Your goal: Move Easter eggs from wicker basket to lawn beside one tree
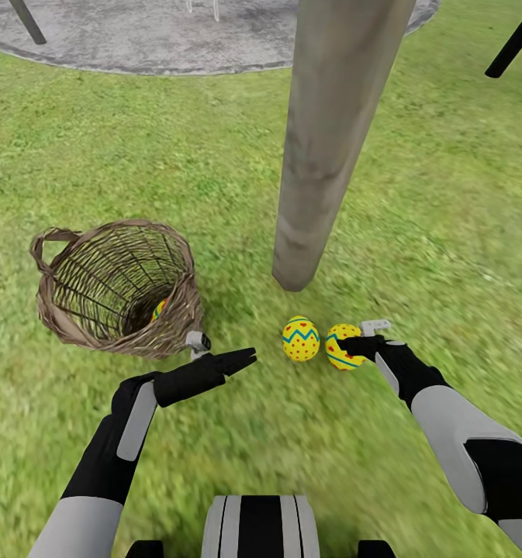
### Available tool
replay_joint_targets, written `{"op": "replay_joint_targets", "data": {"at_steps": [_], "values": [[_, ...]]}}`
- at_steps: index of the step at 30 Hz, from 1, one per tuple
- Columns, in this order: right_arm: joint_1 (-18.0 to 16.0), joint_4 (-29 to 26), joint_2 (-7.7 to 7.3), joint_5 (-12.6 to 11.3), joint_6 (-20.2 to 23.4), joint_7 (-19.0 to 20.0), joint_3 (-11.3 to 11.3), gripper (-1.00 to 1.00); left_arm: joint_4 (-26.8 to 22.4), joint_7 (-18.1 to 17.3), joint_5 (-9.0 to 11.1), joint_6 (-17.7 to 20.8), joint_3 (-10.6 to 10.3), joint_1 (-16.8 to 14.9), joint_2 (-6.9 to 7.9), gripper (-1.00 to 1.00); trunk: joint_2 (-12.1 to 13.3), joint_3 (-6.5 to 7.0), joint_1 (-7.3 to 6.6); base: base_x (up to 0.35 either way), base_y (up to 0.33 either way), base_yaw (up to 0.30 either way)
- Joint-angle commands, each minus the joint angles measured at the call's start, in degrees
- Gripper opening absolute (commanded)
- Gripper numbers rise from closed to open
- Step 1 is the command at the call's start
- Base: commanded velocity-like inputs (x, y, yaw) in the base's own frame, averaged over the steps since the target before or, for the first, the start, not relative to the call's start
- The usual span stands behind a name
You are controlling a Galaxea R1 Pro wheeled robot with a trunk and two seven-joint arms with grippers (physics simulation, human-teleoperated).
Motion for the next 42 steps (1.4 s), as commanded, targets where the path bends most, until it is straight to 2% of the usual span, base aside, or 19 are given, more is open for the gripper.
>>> {"op": "replay_joint_targets", "data": {"at_steps": [1, 10, 11, 13, 42], "values": [[0.06, 0.98, -0.02, 0.14, 0.28, 0.17, 0.14, -1.0, 0.01, -0.18, -0.04, 0.26, 0.1, -0.03, -0.05, 1.0, 0.0, -0.04, 0.02, 0.0, 0.0, 0.0], [0.06, 0.97, -0.02, 0.14, 0.17, 0.17, 0.05, -1.0, 0.03, -0.18, -0.05, 0.26, 0.11, -0.03, -0.05, 1.0, 0.0, -0.04, 0.02, 0.0, 0.0, 0.0], [0.06, 0.97, -0.02, 0.14, 0.17, 0.17, 0.05, 1.0, 0.02, -0.18, -0.03, 0.26, 0.11, -0.03, -0.05, 1.0, 0.0, -0.04, 0.02, 0.0, 0.0, 0.0], [0.06, 0.97, -0.02, 0.14, 0.21, 0.17, 0.05, 1.0, 0.05, -0.18, -0.01, 0.26, 0.11, -0.03, -0.05, 1.0, 0.0, -0.04, 0.02, 0.0, 0.0, 0.0], [0.06, 0.82, -0.13, 0.13, 0.26, 0.32, 0.11, 1.0, -0.08, -0.18, -0.08, 0.43, -0.15, -0.03, -0.05, 1.0, 0.39, 6.39, -0.73, 0.0, 0.0, 0.0]]}}
